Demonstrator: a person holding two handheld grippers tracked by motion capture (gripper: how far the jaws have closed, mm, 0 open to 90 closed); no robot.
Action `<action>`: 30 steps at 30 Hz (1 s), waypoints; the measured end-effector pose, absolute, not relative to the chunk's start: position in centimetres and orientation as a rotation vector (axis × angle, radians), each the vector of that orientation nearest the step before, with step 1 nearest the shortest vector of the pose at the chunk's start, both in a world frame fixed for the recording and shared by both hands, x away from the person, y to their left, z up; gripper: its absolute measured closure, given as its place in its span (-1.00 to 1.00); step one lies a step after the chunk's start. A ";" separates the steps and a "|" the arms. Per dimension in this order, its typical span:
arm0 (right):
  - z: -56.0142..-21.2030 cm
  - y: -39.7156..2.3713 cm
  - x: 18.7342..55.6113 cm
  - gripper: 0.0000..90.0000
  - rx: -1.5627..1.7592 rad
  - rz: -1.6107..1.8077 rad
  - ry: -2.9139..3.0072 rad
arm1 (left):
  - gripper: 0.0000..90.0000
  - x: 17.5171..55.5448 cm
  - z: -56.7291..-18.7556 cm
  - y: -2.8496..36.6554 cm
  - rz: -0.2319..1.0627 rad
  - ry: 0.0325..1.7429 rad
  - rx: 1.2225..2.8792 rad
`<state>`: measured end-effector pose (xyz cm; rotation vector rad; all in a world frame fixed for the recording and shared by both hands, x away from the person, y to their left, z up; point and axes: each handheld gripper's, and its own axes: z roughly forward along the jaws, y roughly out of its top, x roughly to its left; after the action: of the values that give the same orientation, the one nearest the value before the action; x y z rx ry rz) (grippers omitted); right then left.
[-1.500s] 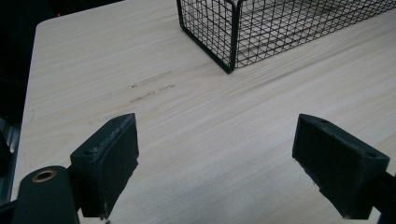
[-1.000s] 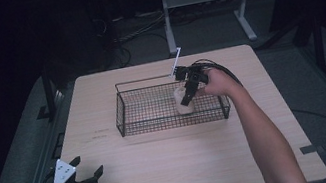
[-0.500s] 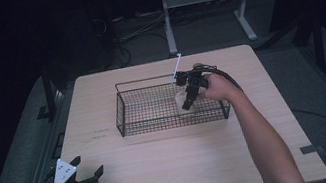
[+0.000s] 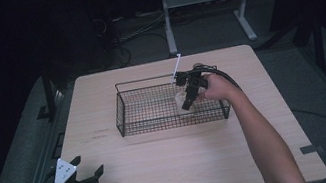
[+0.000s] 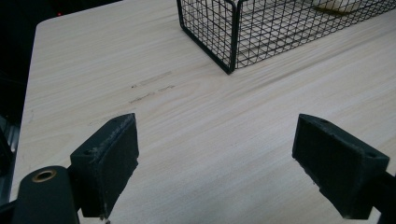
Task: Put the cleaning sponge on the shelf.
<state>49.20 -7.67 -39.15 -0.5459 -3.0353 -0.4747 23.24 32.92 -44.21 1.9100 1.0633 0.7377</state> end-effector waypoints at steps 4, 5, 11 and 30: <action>-38.9 -7.5 49.0 -0.51 -0.544 -0.492 -3.036 | -0.70 23.2 -44.2 33.0 0.737 1.064 1.907; -38.7 -7.5 48.9 -0.51 -0.542 -0.498 -3.037 | -0.70 23.2 -44.2 33.0 0.738 1.063 1.908; -38.0 -7.6 48.6 -0.59 -0.552 -0.509 -3.052 | -0.70 23.1 -44.2 32.9 0.737 1.059 1.908; -33.9 -9.3 46.0 -0.63 -0.527 -0.595 -3.094 | -0.70 23.2 -44.3 32.9 0.736 1.058 1.910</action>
<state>45.95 -9.31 -33.95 -0.5267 -3.0941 -0.5953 23.17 32.86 -44.26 1.9102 1.0577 0.7356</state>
